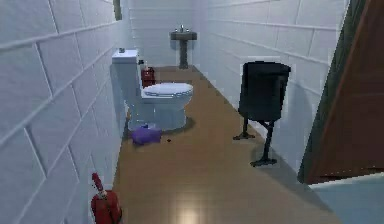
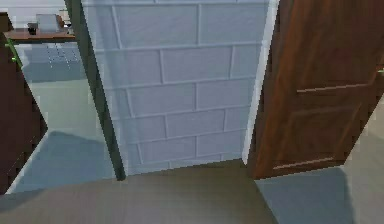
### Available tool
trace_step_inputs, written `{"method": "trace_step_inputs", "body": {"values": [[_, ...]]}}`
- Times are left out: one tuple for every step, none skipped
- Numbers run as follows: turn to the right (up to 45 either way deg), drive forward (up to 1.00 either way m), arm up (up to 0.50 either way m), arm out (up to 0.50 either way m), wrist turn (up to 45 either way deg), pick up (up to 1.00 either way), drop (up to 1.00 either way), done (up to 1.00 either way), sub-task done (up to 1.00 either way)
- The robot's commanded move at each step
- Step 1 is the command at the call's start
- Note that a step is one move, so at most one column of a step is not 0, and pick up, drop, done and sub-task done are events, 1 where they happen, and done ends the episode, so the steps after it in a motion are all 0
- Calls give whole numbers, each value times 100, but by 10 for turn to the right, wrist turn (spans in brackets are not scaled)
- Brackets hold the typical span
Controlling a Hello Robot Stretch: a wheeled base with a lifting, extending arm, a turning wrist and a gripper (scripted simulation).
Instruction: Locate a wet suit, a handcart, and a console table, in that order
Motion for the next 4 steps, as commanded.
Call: {"method": "trace_step_inputs", "body": {"values": [[0,70,0,0,0,0,0,0,0],[-210,0,0,0,0,0,0,0,0],[0,10,0,0,0,0,0,0,0],[0,25,0,0,0,0,0,0,0]]}}
